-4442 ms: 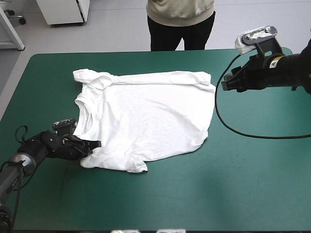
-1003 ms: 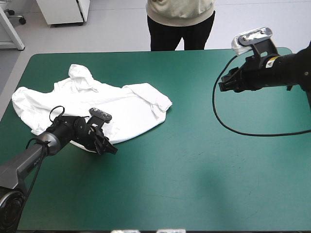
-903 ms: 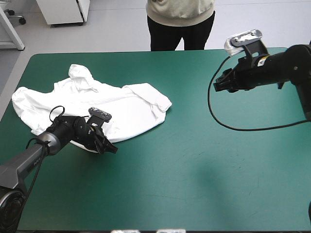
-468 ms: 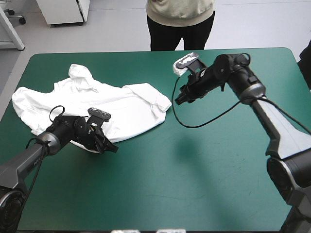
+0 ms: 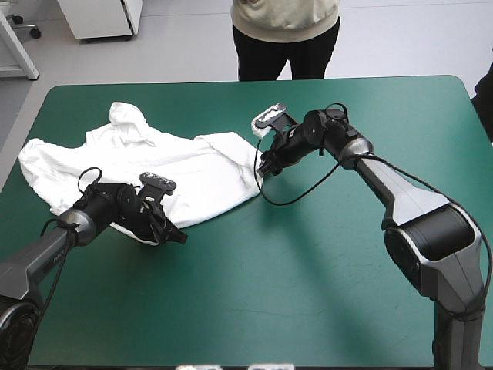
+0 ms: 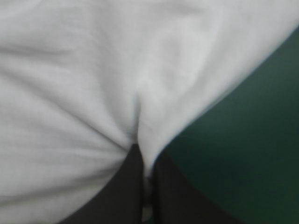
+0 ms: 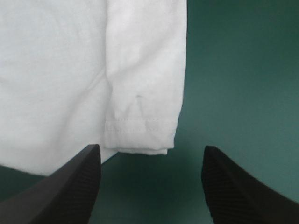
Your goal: Fold the cloth
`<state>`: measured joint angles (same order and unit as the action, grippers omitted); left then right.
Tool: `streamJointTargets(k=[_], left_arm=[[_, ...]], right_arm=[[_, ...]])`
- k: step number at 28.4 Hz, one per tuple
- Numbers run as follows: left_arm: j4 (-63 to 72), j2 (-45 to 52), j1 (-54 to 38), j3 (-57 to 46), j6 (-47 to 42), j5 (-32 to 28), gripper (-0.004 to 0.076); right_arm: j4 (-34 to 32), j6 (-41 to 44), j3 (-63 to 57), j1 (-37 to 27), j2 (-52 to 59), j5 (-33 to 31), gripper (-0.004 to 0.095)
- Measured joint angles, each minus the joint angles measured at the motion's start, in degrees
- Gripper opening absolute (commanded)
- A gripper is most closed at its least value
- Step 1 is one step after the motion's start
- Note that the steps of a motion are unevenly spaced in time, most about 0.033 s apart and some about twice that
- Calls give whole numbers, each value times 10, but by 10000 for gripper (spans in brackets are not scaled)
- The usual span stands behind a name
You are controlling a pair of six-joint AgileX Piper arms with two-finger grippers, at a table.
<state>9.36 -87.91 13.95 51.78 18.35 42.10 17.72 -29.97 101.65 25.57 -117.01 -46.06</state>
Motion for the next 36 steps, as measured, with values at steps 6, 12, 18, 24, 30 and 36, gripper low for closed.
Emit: streamJointTargets(k=[6, 12, 18, 24, 30, 36], left_arm=[[0, 0, 0, 0, 0, 1, -9], [1, 0, 0, 0, 0, 1, -9], [1, 0, 0, 1, 0, -1, -9], [1, 0, 0, 1, 0, -3, -9], [-26, 23, 1, -6, -5, 10, -9], [-104, 138, 1, 31, -33, 100, -9]], right_arm=[[23, -18, 5, 1, -34, 19, 590], [41, -22, 28, 1, -68, 22, 467], [43, -25, 50, 12, -87, 24, 119], [46, -25, 53, 13, -88, 14, -1], [26, -7, 53, 13, -57, -40, -1], [-9, 14, 53, -4, 93, -166, -1]])
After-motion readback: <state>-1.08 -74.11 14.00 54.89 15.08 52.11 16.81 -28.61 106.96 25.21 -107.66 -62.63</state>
